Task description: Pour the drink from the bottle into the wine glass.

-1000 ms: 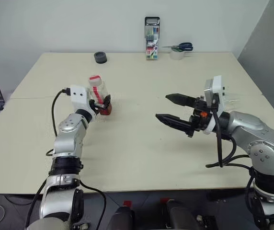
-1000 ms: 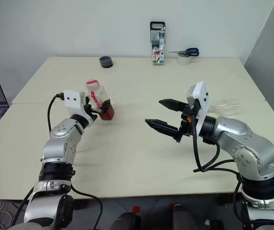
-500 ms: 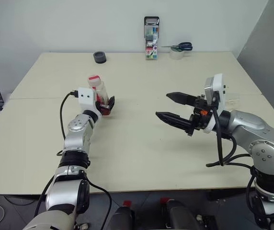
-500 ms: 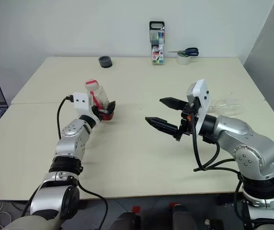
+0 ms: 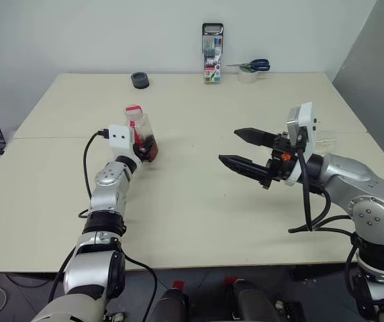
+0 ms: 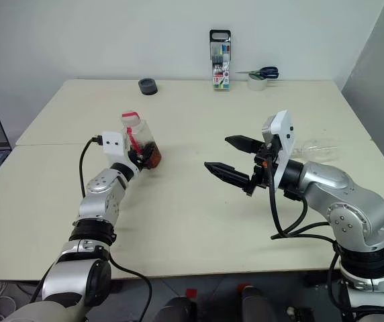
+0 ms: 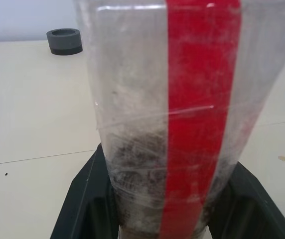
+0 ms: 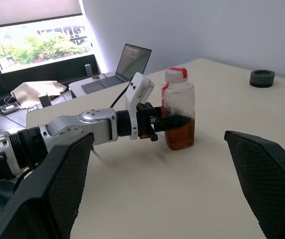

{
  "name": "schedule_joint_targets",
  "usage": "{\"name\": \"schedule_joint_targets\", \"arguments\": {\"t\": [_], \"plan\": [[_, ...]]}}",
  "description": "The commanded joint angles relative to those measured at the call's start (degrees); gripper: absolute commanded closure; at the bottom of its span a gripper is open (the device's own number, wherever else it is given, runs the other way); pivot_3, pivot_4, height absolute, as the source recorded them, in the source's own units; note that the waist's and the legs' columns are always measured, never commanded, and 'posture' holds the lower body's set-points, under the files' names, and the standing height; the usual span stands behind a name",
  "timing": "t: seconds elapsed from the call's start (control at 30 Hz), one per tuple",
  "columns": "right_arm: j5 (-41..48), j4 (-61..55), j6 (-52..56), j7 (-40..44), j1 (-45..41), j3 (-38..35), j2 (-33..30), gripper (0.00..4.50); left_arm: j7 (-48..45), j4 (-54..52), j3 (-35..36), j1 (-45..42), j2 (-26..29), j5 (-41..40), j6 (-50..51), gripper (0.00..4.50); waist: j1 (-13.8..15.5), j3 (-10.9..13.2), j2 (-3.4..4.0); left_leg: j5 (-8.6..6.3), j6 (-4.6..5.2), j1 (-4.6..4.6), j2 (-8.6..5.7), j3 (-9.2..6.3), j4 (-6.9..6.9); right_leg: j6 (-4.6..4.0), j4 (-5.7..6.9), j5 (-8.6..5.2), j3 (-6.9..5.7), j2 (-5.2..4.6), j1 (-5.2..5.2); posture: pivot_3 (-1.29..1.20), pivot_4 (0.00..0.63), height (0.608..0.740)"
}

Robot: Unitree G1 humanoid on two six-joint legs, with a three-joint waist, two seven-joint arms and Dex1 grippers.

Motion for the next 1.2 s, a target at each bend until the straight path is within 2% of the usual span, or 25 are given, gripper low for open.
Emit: {"name": "schedule_joint_targets", "arguments": {"t": [0.03,0.27,0.53,0.57,1.2], "plan": [[-0.6,-0.6,-1.9,-0.7,-0.4,-1.0,0.5,0.0,-0.5,-2.3,0.4,-2.1,0.5,-0.5,-0.8,2.76,0.0,0.0,0.0,0.0,0.0,0.0,0.0,0.0,0.0,0.0,0.0,0.0,0.0,0.0,0.0,0.0,0.15,0.74],[-1.8,-0.5,-2.9,-1.3,-0.4,-0.3,1.1,0.0,-0.2,-0.4,0.3,-2.9,1.1,0.3,-1.4,2.76,0.0,0.0,0.0,0.0,0.0,-0.01,0.0,0.0,0.0,0.0,0.0,0.0,0.0,0.0,-0.01,0.0,0.15,0.74],[-2.0,-0.6,-2.8,-1.5,-0.5,-0.7,1.3,0.0,-0.4,0.4,0.2,-3.2,1.4,0.4,-2.0,0.15,0.0,0.0,0.0,0.0,0.0,-0.01,0.0,0.0,0.0,0.0,0.01,0.0,0.0,0.0,-0.02,0.0,0.15,0.74],[-1.9,-0.6,-2.8,-1.5,-0.5,-0.7,1.3,0.0,-0.4,0.4,0.2,-3.2,1.4,0.4,-1.9,0.03,0.0,0.0,0.0,0.0,0.0,-0.01,0.0,-0.01,0.0,0.0,0.0,0.0,0.0,0.0,-0.02,0.0,0.15,0.74],[-2.3,-0.1,-3.2,-1.4,-1.0,-0.2,2.2,0.0,-2.5,-2.2,-1.5,-6.5,2.3,1.9,-4.0,0.03,0.0,0.0,0.0,0.0,0.0,-0.01,-0.01,0.0,0.0,0.0,0.01,0.0,0.0,0.01,-0.02,0.0,0.15,0.74]]}}
